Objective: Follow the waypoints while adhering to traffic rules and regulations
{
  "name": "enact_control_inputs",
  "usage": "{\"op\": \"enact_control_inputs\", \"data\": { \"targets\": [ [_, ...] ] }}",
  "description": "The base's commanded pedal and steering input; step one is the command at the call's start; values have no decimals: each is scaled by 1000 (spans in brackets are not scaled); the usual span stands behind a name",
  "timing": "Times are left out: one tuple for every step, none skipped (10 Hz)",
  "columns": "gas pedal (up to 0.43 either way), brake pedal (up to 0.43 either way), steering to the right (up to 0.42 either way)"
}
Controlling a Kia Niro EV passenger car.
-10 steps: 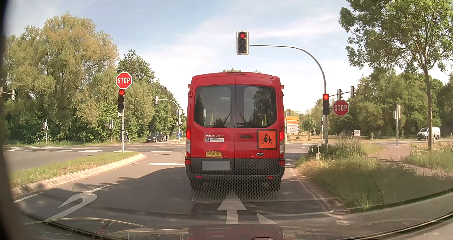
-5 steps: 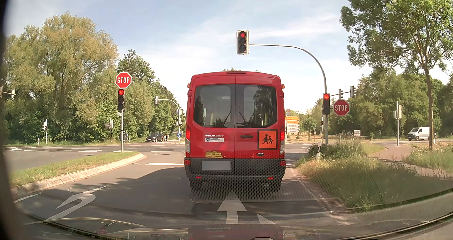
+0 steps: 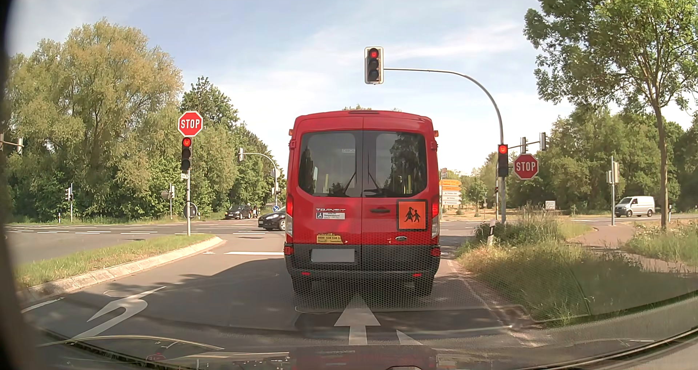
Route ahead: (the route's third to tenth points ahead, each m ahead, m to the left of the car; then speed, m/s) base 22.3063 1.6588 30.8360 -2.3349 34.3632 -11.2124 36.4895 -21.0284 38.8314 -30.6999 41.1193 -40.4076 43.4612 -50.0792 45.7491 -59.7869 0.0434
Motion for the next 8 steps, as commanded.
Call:
{"op": "enact_control_inputs", "data": {
  "targets": [
    [0,201,-10],
    [0,201,-10],
    [0,201,-10],
    [0,201,-10],
    [0,201,-10],
    [0,195,-10],
    [0,201,-10],
    [0,201,-10]
  ]
}}
